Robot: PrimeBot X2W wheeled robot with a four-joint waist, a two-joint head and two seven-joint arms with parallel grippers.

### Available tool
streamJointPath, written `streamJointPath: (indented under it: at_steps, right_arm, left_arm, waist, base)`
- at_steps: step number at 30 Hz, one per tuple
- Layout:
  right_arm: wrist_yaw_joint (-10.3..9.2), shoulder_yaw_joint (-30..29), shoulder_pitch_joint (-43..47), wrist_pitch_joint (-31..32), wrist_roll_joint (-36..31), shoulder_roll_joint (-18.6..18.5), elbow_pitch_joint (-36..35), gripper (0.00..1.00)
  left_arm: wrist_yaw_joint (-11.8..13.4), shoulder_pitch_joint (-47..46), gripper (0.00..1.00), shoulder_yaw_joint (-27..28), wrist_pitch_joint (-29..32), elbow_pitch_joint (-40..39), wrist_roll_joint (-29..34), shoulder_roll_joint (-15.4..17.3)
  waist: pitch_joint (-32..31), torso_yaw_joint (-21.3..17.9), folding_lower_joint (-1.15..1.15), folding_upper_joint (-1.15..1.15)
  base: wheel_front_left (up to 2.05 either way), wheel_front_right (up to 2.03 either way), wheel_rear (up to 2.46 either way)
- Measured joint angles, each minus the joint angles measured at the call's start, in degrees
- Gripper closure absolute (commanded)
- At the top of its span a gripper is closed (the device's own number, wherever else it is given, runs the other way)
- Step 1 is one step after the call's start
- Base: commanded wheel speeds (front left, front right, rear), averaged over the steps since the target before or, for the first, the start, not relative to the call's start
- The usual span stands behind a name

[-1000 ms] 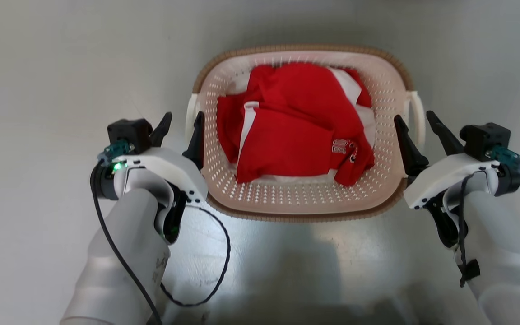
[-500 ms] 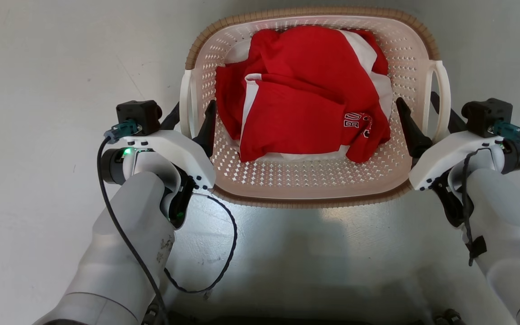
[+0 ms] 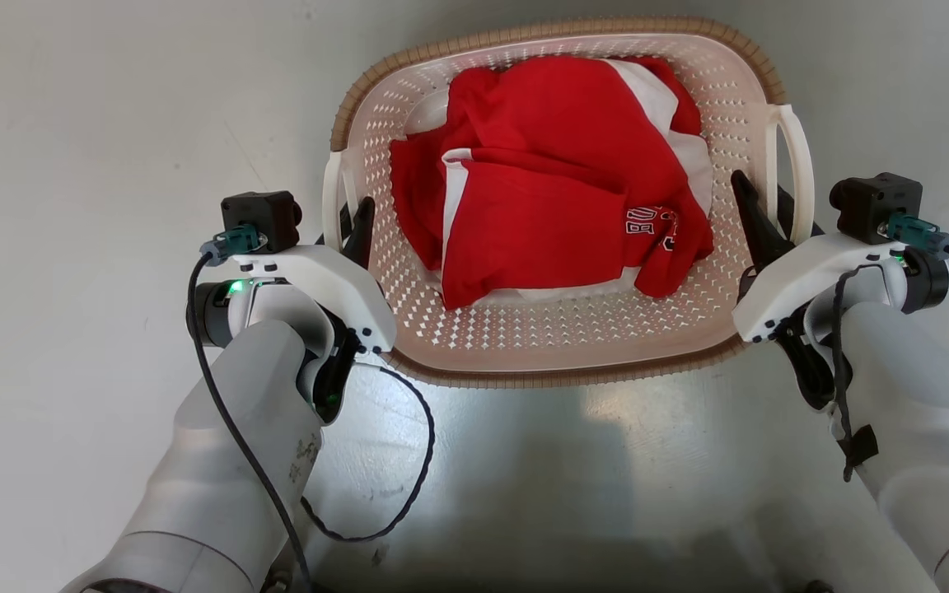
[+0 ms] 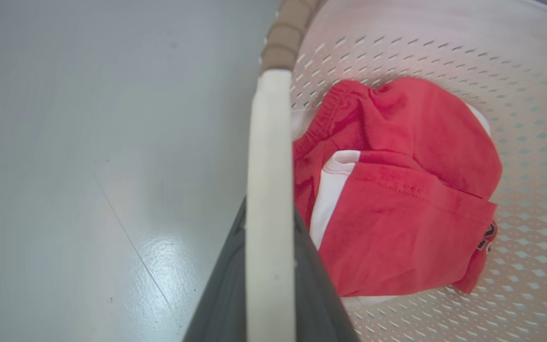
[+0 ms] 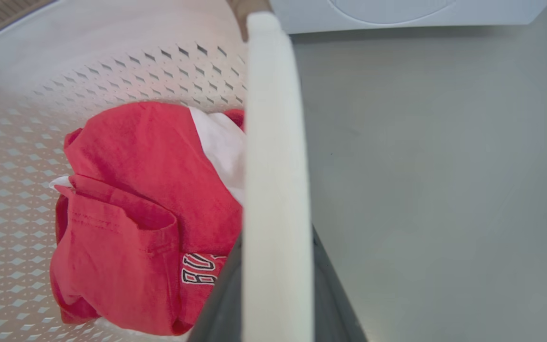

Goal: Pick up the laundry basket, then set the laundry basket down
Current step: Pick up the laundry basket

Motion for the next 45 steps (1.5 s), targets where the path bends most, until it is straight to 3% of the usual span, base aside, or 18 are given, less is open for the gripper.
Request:
streamJointPath:
  at_steps: [10, 22, 36, 45]
  right_arm:
    - [-0.01, 3.53, 1.75, 0.01, 3.53, 1.58, 2.66, 1.00]
    - [-0.01, 9.07, 4.88, 2.10, 11.83, 5.82, 9.98, 1.00]
    - [-0.01, 14.43, 11.24, 11.94, 19.06, 7.70, 13.26, 1.00]
    - [-0.03, 16.31, 13.07, 16.42, 22.03, 8.92, 15.15, 1.00]
  left_arm:
    - [-0.33, 1.25, 1.00, -1.92, 0.00, 4.72, -2.77, -0.07]
    - [-1.82, 4.51, 1.00, -6.57, 1.72, 11.31, -7.70, -0.01]
    - [-2.09, 12.46, 1.00, -8.88, 11.45, 13.40, -10.59, 0.12]
    - [-2.09, 15.69, 1.00, -10.84, 15.79, 13.43, -11.71, 0.66]
  waist:
    - [-5.99, -1.36, 0.00, 0.00]
    - [-18.80, -4.01, 0.00, 0.00]
    - [-36.63, -6.56, 0.00, 0.00]
    - [-44.85, -7.12, 0.00, 0.00]
  base:
    - [0.00, 0.00, 0.00]
    - [0.00, 0.00, 0.00]
    - [0.00, 0.00, 0.00]
    - [0.00, 0.00, 0.00]
